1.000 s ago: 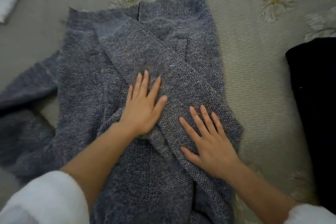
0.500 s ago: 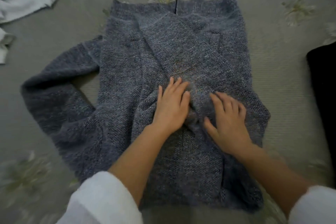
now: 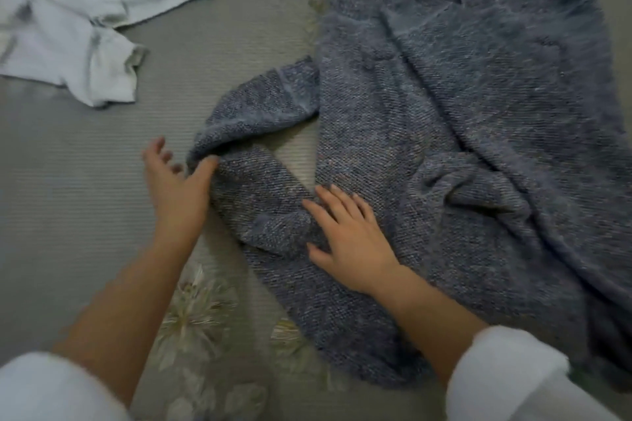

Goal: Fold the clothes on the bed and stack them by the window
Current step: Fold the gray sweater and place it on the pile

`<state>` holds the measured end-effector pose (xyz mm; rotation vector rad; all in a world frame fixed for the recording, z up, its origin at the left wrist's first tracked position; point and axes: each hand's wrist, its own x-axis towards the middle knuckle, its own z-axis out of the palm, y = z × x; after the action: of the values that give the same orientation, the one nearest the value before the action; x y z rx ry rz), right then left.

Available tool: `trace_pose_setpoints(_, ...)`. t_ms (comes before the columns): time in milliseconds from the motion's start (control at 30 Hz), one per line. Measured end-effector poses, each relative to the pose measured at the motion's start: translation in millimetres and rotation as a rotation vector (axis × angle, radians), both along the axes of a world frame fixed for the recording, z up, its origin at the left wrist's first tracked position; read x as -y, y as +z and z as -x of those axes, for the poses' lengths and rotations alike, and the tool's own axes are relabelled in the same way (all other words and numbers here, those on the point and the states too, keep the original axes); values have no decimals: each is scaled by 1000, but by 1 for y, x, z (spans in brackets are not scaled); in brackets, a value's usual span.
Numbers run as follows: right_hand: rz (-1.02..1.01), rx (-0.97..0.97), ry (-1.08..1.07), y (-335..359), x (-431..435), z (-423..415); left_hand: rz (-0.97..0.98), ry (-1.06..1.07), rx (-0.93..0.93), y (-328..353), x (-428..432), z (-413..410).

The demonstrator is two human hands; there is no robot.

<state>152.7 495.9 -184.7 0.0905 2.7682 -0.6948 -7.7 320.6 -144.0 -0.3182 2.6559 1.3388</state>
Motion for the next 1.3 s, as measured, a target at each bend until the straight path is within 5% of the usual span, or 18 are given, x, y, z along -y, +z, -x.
trace_pose_setpoints(67,18,1,-36,0,1,1,-131,-79,163,-2,-8,19)
trace_pose_setpoints(133,33,-3,-54,6,-1,0,-197,-97,130,4,-18,29)
trace_pose_setpoints(300,23,-15,-155,17,-11,-3,-649,436,-72,45,13,62)
trace_pose_setpoints(500,-149,11,-118,14,3,-1,-609,445,318,25,67,33)
trace_pose_setpoints(667,-198,86,-104,6,9,-3,-730,563,364,15,83,44)
trace_pose_setpoints(867,-203,126,-94,8,7,3,-704,222,633,28,79,85)
trace_pose_setpoints(1067,-138,63,-220,8,11,7,-1130,306,217,59,92,119)
trace_pose_setpoints(1167,-122,72,-247,8,15,8,-964,428,249,43,105,112)
trace_pose_setpoints(1300,-148,53,-244,11,25,11,-706,524,520,5,122,92)
